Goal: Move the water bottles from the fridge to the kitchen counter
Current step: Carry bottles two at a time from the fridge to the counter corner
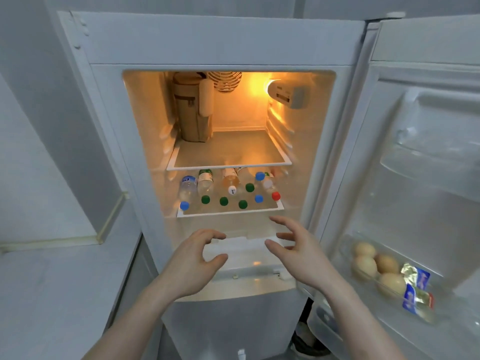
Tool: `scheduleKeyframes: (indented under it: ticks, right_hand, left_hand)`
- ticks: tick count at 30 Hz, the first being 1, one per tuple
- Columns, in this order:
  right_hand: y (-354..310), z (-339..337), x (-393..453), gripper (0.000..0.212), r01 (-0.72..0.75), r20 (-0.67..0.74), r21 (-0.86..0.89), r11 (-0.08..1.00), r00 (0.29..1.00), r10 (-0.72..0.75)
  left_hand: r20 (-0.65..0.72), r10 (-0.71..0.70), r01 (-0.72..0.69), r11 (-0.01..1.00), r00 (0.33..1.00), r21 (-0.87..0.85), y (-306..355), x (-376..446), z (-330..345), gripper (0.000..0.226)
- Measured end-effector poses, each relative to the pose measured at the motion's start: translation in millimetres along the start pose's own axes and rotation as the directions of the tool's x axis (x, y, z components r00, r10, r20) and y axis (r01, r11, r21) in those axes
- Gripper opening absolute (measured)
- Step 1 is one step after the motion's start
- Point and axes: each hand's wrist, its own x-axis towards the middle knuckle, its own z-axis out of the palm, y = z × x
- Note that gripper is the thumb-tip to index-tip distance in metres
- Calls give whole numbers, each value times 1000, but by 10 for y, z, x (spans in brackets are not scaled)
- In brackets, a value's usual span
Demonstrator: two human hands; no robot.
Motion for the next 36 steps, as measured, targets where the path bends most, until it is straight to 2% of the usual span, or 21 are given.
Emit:
scheduleKeyframes:
  ticks: [7,15,19,24,28,32,36]
  right_hand:
    - [96,111,822,58,-69,-67,81,994,995,74]
    - [158,265,1848,70,-158,-130,26,987,979,160]
    - [294,375,2306,76,-235,-134,1,972,963,233]
    - [432,487,2703,80,-336,-123,-31,941,936,330]
    - [456,525,2942,64,-367,-141,13,930,920,365]
    - [429,587,3123,19,-362,-166,90,928,913,372]
    - [406,612,3193,18,-420,-146,150,895,886,441]
  left_hand:
    - [31,-109,112,989,994,-101,-108,928,113,46]
    - [128,-246,266,948,961,-174,-318,1987,195,52]
    - [241,-378,438,851,894,-289,-451,2362,251,56]
    - [351,-479,588,724,805,-360,-581,2653,376,78]
    - [390,-473,612,648,790,-454,-663,2812,444,72]
    - [431,-472,639,544,769,-544,-705,2972,481,53]
    - [449,-460,640,480,766,-600,-761,3026,495,37]
